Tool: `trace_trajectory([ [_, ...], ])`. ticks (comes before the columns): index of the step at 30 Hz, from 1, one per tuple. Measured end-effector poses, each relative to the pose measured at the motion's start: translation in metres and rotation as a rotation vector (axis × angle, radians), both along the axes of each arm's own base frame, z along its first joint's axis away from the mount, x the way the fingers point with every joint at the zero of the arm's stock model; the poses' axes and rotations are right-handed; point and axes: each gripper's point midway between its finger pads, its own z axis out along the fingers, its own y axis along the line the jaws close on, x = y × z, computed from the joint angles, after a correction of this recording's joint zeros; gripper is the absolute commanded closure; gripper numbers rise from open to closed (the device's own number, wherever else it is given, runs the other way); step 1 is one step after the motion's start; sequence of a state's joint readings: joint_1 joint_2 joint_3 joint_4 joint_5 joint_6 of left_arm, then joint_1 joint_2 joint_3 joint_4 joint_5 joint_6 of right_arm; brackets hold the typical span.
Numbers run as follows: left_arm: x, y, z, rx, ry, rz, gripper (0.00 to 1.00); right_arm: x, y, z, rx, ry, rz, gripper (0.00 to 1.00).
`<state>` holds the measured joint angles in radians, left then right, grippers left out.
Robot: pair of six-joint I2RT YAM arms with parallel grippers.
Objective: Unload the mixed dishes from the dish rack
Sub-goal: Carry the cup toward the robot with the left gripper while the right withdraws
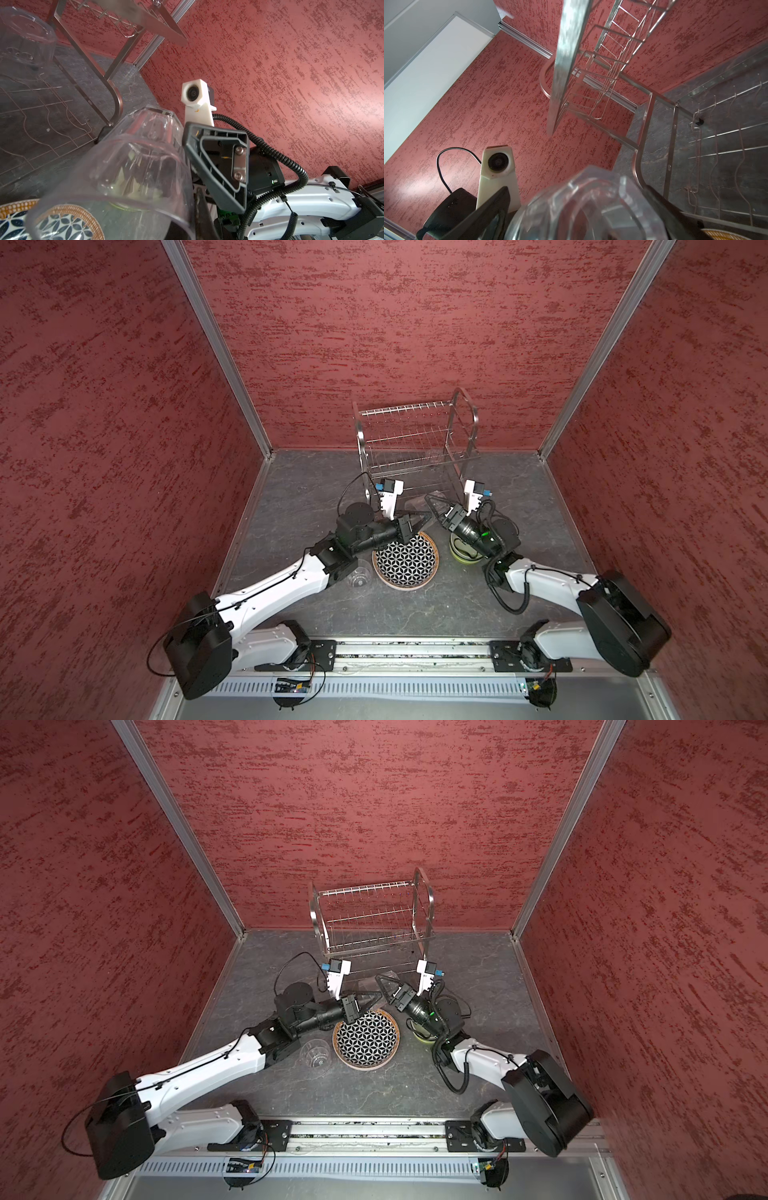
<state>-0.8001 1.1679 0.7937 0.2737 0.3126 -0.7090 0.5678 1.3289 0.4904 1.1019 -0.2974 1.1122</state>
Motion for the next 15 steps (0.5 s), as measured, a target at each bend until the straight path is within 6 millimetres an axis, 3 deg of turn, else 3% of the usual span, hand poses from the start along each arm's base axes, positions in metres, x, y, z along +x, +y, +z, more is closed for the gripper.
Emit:
trace_trajectory([
  [6, -0.016, 0.025, 0.01, 0.054, -0.035, 0.039, 1.0, -0.007, -0.016, 0.003, -0.042, -0.024, -0.072, 0.01],
  [15, -0.031, 0.086, 0.04, 0.151, -0.126, 0.206, 1.0, -0.014, -0.045, -0.013, -0.177, -0.002, -0.213, 0.01],
])
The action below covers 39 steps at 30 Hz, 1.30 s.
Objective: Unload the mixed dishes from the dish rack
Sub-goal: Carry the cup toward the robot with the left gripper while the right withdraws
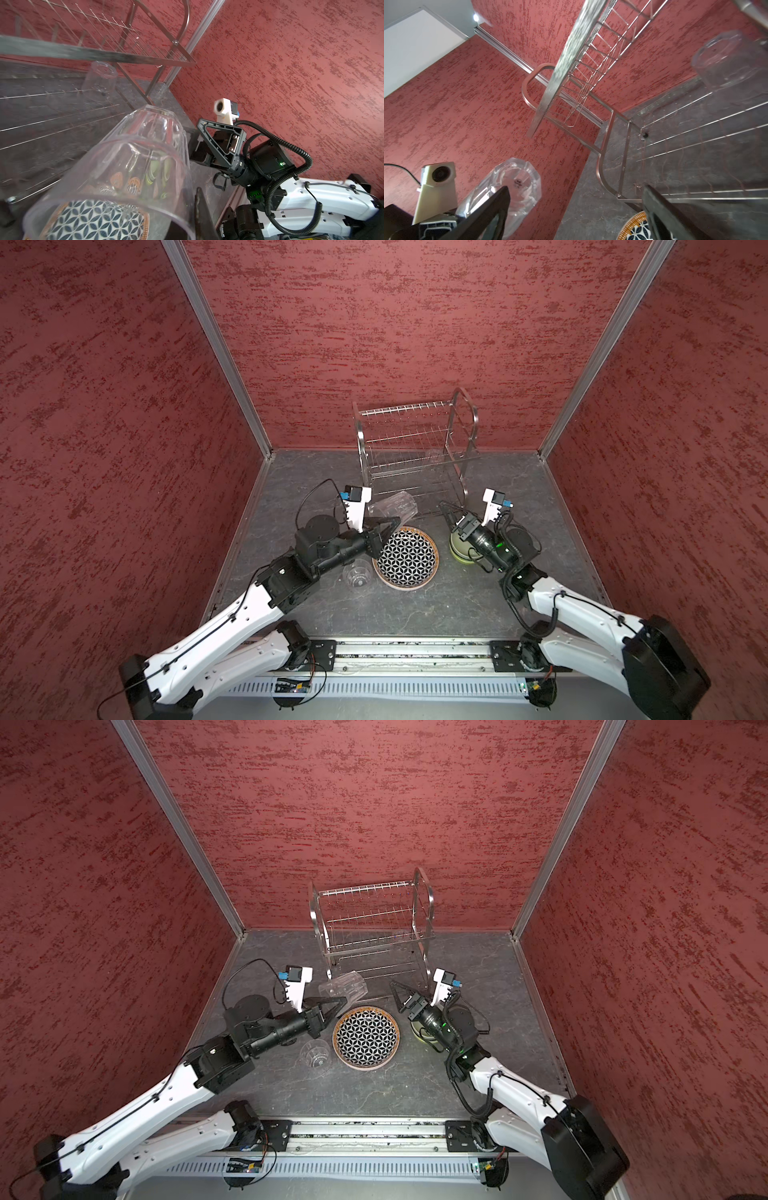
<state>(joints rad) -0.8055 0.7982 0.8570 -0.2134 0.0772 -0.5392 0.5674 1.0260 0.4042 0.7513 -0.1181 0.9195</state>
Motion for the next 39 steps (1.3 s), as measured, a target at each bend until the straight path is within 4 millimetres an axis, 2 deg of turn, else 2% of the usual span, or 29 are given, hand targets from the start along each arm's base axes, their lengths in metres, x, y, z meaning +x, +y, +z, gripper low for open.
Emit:
trace_trajectory([
  [4, -0.002, 0.037, 0.001, 0.078, 0.011, 0.13, 1.0, -0.002, -0.015, -0.004, -0.076, 0.002, -0.077, 0.01],
  [8, 0.003, 0.075, -0.018, 0.205, 0.075, 0.288, 1.0, -0.002, -0.031, -0.011, -0.161, 0.01, -0.158, 0.01],
  [16, 0.04, 0.145, -0.08, 0.475, 0.324, 0.586, 1.0, 0.0, -0.05, -0.04, -0.323, 0.065, -0.249, 0.01],
  [19, 0.057, 0.158, -0.106, 0.546, 0.435, 0.636, 1.0, 0.001, -0.053, -0.045, -0.351, 0.078, -0.262, 0.01],
  [23, 0.076, 0.155, -0.136, 0.619, 0.55, 0.616, 1.0, 0.001, -0.054, -0.047, -0.368, 0.078, -0.269, 0.01],
  [28, 0.097, 0.134, -0.164, 0.662, 0.632, 0.535, 1.0, 0.0, -0.058, -0.043, -0.369, 0.066, -0.283, 0.01],
  [39, 0.103, 0.121, -0.214, 0.713, 0.768, 0.44, 1.0, -0.002, -0.067, -0.047, -0.421, 0.071, -0.319, 0.01],
])
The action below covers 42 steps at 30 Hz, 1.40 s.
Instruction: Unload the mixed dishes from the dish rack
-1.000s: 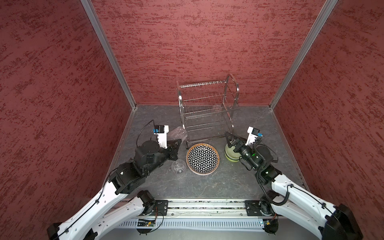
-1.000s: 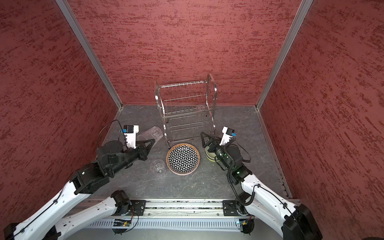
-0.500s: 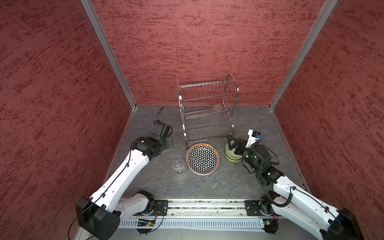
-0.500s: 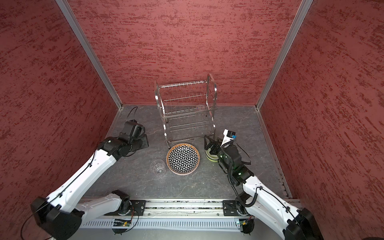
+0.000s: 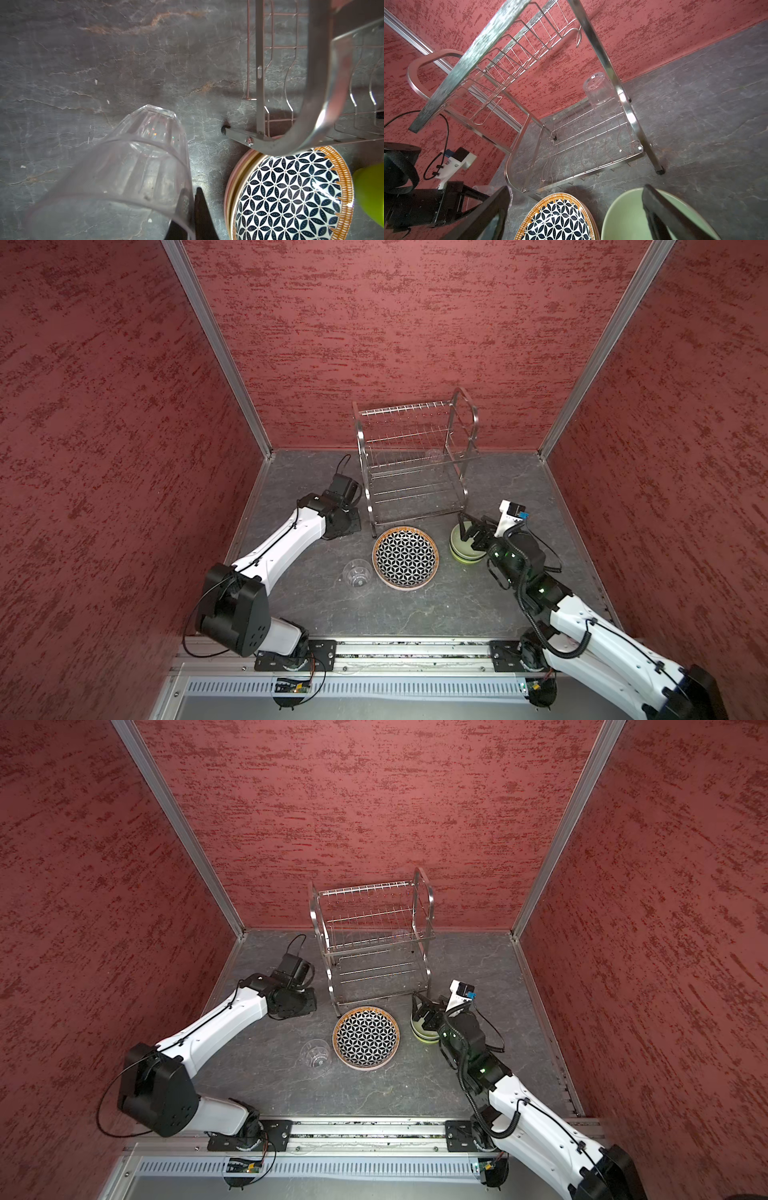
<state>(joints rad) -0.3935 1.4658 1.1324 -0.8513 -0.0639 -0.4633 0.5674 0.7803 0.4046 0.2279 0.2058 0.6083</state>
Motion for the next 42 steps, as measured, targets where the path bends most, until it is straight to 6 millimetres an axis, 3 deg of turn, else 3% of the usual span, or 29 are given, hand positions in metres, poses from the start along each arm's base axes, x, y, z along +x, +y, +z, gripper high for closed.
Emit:
trace_trajectory([
  [22, -0.01, -0.015, -0.039, 0.063, 0.117, -0.086, 0.91, 0.005, 0.002, -0.008, -0.013, 0.013, -0.004, 0.01],
  [26, -0.008, -0.018, -0.04, 0.067, 0.118, -0.094, 0.78, 0.004, 0.001, -0.013, -0.017, 0.018, -0.005, 0.01],
  [36, -0.008, -0.024, -0.042, 0.072, 0.122, -0.118, 0.72, 0.006, 0.002, -0.02, -0.029, 0.03, -0.004, 0.01],
  [42, -0.011, -0.035, -0.029, 0.081, 0.071, -0.151, 0.55, 0.01, 0.005, -0.034, -0.07, 0.06, 0.0, 0.01],
])
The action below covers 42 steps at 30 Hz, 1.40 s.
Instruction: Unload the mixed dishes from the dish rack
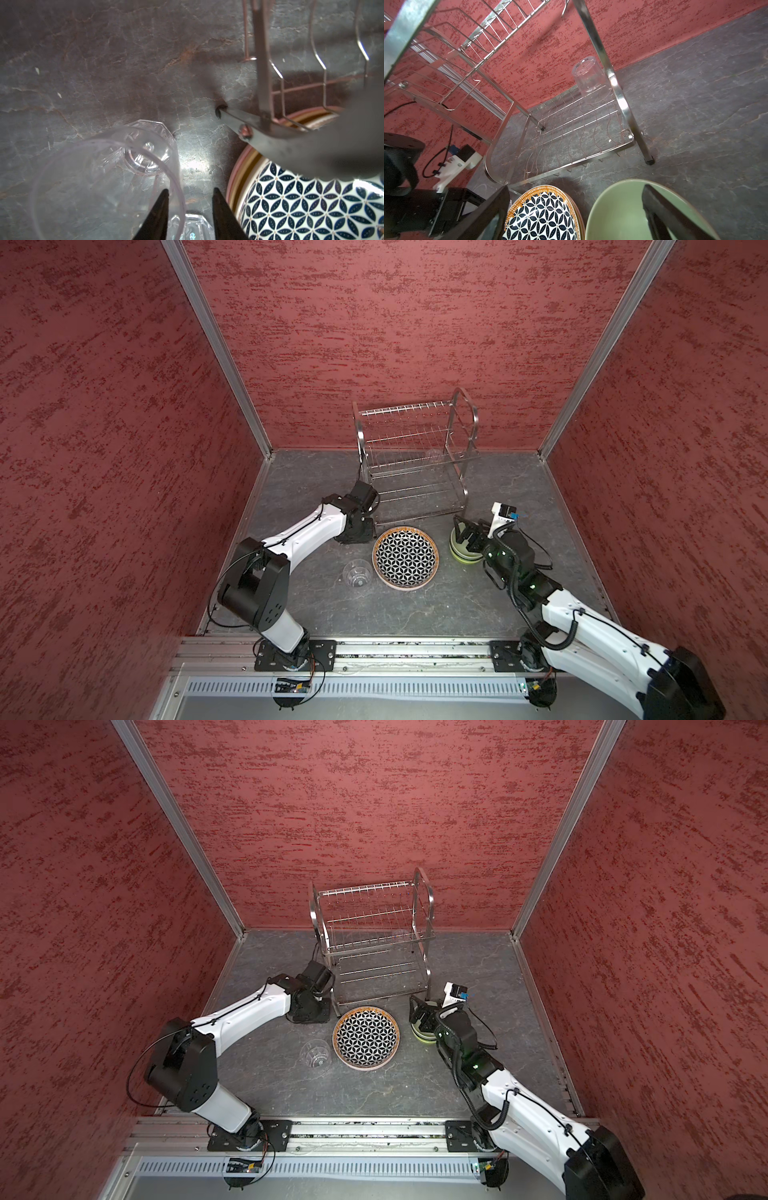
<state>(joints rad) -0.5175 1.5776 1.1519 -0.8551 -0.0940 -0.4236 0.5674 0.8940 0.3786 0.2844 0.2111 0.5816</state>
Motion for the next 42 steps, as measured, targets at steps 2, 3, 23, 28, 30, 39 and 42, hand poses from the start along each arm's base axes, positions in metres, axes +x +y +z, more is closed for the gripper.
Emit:
trace_trajectory([
  [2, -0.003, -0.006, 0.014, -0.001, -0.046, -0.021, 0.52, 0.002, 0.001, -0.003, -0.017, 0.007, 0.003, 0.01],
  [3, -0.004, -0.009, 0.022, -0.002, -0.071, -0.03, 0.51, 0.003, 0.002, -0.004, -0.026, 0.008, 0.005, 0.01],
  [23, 0.001, -0.036, 0.048, -0.068, -0.43, -0.067, 0.36, 0.067, 0.048, 0.015, -0.269, -0.064, 0.092, 0.17],
  [28, 0.019, -0.046, 0.045, -0.091, -0.474, -0.051, 0.36, 0.087, 0.062, 0.005, -0.334, -0.07, 0.116, 0.21],
  [30, 0.025, -0.047, 0.04, -0.09, -0.477, -0.044, 0.39, 0.096, 0.067, -0.001, -0.353, -0.069, 0.123, 0.22],
  [39, 0.047, -0.041, 0.041, -0.057, -0.514, 0.002, 0.5, 0.112, 0.076, -0.014, -0.393, -0.07, 0.132, 0.25],
  [42, 0.051, -0.039, 0.044, -0.054, -0.533, 0.014, 0.53, 0.117, 0.075, -0.007, -0.388, -0.089, 0.122, 0.25],
])
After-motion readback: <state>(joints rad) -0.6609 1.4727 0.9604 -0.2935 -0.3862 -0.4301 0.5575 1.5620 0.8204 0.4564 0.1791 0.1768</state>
